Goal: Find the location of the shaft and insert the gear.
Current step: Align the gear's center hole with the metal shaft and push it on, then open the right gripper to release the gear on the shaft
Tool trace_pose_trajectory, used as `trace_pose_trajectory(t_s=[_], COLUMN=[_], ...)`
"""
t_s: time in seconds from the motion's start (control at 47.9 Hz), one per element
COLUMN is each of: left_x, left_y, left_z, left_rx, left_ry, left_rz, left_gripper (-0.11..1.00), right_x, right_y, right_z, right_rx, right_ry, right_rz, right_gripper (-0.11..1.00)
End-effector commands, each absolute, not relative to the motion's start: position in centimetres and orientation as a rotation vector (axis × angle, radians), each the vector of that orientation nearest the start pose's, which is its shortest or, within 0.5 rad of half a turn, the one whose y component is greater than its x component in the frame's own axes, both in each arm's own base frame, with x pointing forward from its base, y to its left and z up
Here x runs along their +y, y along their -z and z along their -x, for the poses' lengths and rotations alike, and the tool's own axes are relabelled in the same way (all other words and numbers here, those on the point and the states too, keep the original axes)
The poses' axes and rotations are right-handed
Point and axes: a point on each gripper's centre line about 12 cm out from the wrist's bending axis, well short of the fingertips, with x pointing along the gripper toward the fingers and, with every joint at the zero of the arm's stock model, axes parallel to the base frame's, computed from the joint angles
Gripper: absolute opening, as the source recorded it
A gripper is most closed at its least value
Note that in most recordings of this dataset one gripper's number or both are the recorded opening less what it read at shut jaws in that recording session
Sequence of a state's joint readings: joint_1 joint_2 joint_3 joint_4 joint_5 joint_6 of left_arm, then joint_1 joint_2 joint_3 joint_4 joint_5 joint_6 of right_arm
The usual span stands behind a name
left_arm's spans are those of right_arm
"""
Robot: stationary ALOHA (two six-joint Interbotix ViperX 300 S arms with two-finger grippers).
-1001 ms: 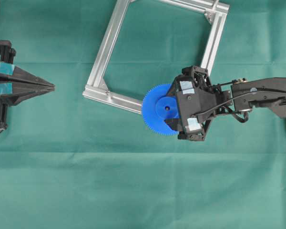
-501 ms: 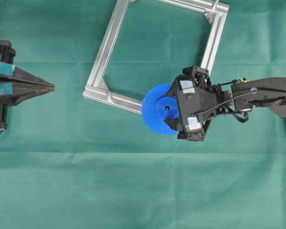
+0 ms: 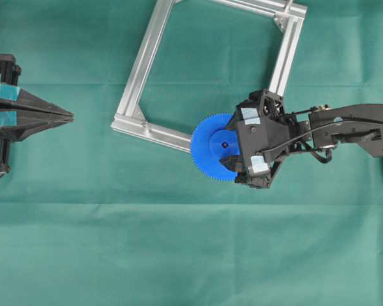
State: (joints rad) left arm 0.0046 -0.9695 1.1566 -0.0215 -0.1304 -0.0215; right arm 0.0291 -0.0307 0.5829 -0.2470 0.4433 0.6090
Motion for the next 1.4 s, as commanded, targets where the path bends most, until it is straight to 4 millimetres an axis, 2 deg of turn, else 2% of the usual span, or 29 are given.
trace_pose_trajectory(t_s=[0.0,0.814,1.377], left_x=[0.2,0.2,0.2], left_y=[-29.5,-29.5,-29.5], left_z=[-20.2,-20.2,-20.2], left_rx=[0.029,0.029,0.027], left_ry=[-0.011,-0.011,-0.011], left_rz=[0.046,0.046,0.046], left_gripper=[0.01,0.01,0.01], right_x=[-0.8,-0.6,-0.6], right_y=[-18.1,-15.4,-15.8], right_z=[-37.3,-37.9,-38.2], right_rx=[0.919,0.950,0.941], right_ry=[0.266,0.260,0.258], right_rz=[-0.300,-0.309,-0.310], right_gripper=[0.69,0.69,0.70])
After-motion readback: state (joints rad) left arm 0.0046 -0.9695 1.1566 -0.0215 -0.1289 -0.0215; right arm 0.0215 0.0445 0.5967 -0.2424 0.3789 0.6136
